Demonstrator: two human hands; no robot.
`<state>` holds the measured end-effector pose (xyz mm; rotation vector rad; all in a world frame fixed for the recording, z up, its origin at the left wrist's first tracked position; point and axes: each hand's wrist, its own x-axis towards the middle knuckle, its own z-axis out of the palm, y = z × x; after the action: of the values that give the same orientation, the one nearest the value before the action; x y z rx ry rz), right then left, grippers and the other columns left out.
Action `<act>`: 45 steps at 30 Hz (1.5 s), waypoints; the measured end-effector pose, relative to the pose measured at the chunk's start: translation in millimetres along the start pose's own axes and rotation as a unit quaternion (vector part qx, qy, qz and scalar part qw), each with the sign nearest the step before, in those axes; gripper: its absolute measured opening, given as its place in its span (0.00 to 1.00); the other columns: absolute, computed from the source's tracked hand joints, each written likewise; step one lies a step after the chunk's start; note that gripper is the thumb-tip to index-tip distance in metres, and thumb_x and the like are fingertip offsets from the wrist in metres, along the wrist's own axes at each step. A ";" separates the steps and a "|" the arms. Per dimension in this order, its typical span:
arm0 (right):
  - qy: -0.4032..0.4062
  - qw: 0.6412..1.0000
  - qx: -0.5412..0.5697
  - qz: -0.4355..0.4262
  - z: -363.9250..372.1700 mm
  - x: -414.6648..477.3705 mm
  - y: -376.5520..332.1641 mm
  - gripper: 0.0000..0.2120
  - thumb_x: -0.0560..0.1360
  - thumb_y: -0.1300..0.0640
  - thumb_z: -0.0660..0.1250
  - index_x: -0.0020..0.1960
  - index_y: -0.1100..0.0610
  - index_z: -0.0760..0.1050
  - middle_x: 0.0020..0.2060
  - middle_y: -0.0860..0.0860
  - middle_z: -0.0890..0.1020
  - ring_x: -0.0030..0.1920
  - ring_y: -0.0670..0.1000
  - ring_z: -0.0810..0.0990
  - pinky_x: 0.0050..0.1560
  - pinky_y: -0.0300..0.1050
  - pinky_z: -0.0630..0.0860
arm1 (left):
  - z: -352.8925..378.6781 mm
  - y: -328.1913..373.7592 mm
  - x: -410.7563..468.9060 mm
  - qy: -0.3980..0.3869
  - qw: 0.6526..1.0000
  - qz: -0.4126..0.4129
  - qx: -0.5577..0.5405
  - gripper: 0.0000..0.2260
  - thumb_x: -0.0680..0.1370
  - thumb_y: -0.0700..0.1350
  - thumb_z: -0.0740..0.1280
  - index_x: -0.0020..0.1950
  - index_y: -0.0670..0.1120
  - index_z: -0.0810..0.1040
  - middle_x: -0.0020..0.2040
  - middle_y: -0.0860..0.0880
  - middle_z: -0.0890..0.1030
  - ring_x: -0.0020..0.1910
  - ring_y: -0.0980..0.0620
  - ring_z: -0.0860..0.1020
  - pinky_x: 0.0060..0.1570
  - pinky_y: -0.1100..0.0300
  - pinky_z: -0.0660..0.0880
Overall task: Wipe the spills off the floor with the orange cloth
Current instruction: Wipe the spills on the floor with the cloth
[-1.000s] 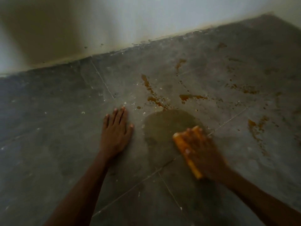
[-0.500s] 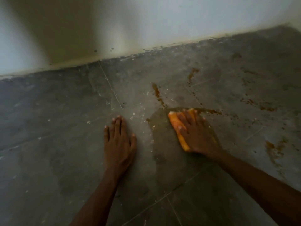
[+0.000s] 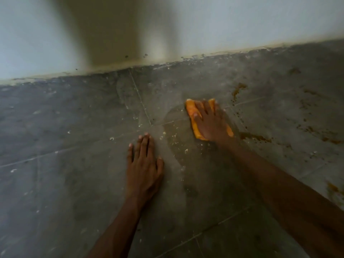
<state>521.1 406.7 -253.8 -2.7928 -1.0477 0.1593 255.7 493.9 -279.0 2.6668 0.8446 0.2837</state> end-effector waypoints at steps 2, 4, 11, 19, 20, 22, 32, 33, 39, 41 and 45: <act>-0.003 0.999 0.034 0.029 -2.3 44.3 -32.4 0.29 0.83 0.39 0.43 0.81 0.46 0.49 0.82 0.52 0.48 0.80 0.63 0.41 0.77 0.69 0.40 | 0.5 0.3 -0.4 0.004 1.000 0.003 -0.003 0.31 0.80 0.55 0.48 0.80 0.45 0.47 0.81 0.47 0.49 0.80 0.53 0.44 0.78 0.47 0.43; -0.018 0.999 0.026 -0.024 3.9 43.9 -69.0 0.28 0.84 0.41 0.44 0.82 0.46 0.47 0.82 0.51 0.46 0.80 0.63 0.39 0.77 0.68 0.41 | -0.8 0.2 -0.3 -0.001 1.000 0.002 -0.004 0.31 0.80 0.56 0.48 0.80 0.45 0.46 0.81 0.47 0.48 0.80 0.53 0.44 0.78 0.48 0.42; 0.006 0.993 -0.023 -0.120 12.2 -28.5 -16.9 0.27 0.83 0.39 0.45 0.81 0.40 0.48 0.82 0.45 0.49 0.81 0.58 0.43 0.78 0.65 0.42 | -3.8 3.8 0.1 -0.014 1.000 -0.007 -0.005 0.31 0.80 0.56 0.47 0.80 0.45 0.46 0.81 0.46 0.48 0.80 0.52 0.43 0.78 0.47 0.43; -0.022 0.990 0.007 -0.140 11.9 11.8 -99.4 0.28 0.83 0.40 0.44 0.82 0.45 0.45 0.82 0.49 0.46 0.80 0.61 0.39 0.78 0.66 0.42 | -1.3 2.6 1.6 0.000 1.000 -0.012 0.000 0.30 0.80 0.55 0.46 0.80 0.45 0.47 0.81 0.47 0.48 0.80 0.53 0.44 0.78 0.49 0.42; -0.020 0.986 -0.003 -0.166 17.2 -25.3 -87.1 0.29 0.82 0.39 0.43 0.81 0.43 0.45 0.82 0.47 0.46 0.81 0.59 0.40 0.78 0.64 0.42 | -1.7 2.5 2.6 0.004 1.000 -0.013 0.005 0.29 0.81 0.54 0.46 0.80 0.44 0.48 0.81 0.46 0.50 0.80 0.52 0.45 0.78 0.49 0.42; -0.009 0.990 -0.004 -0.144 18.0 -78.4 -46.0 0.28 0.81 0.37 0.41 0.80 0.39 0.45 0.81 0.43 0.47 0.81 0.57 0.41 0.77 0.62 0.43 | -3.3 3.2 2.7 0.005 1.000 -0.017 0.006 0.29 0.81 0.54 0.47 0.80 0.44 0.50 0.81 0.46 0.52 0.80 0.51 0.47 0.78 0.48 0.43; -0.003 0.996 0.005 -0.087 15.1 -90.4 -36.2 0.27 0.83 0.38 0.43 0.81 0.41 0.45 0.82 0.46 0.46 0.81 0.60 0.40 0.78 0.65 0.45 | 1.4 3.3 -0.7 0.032 0.999 -0.014 0.000 0.31 0.80 0.59 0.50 0.79 0.44 0.56 0.80 0.46 0.57 0.79 0.50 0.53 0.78 0.48 0.47; -0.007 0.993 0.015 -0.117 16.2 -129.9 -28.1 0.27 0.83 0.39 0.44 0.80 0.39 0.43 0.82 0.44 0.45 0.81 0.58 0.39 0.79 0.61 0.44 | -0.3 4.5 -0.1 0.035 0.999 -0.015 -0.002 0.31 0.80 0.60 0.51 0.79 0.44 0.56 0.80 0.46 0.58 0.79 0.50 0.54 0.78 0.48 0.48; 0.021 0.998 0.010 0.050 5.7 -179.7 92.3 0.30 0.79 0.35 0.37 0.80 0.40 0.43 0.81 0.44 0.44 0.81 0.56 0.39 0.79 0.61 0.43 | 1.6 43.3 5.1 0.029 1.000 -0.002 -0.008 0.31 0.80 0.63 0.54 0.77 0.45 0.60 0.78 0.44 0.61 0.78 0.45 0.56 0.78 0.46 0.47; 0.009 0.994 0.035 0.105 -8.5 -124.6 107.2 0.29 0.82 0.37 0.42 0.81 0.43 0.45 0.82 0.48 0.46 0.81 0.59 0.40 0.78 0.65 0.43 | 12.4 80.0 17.5 0.017 0.998 0.064 -0.022 0.30 0.80 0.61 0.55 0.77 0.45 0.60 0.78 0.44 0.60 0.79 0.46 0.55 0.78 0.48 0.46; 0.013 0.999 0.012 0.043 -4.3 -141.3 108.2 0.28 0.83 0.40 0.43 0.81 0.44 0.44 0.82 0.48 0.46 0.80 0.60 0.38 0.78 0.64 0.44 | 36.1 122.1 68.8 -0.038 0.992 0.120 -0.015 0.28 0.82 0.54 0.54 0.79 0.42 0.56 0.80 0.44 0.54 0.80 0.47 0.48 0.77 0.49 0.44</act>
<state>485.4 232.5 -262.8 -2.8129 -0.9136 0.1454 384.9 431.3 -261.5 2.7318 0.4925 0.2466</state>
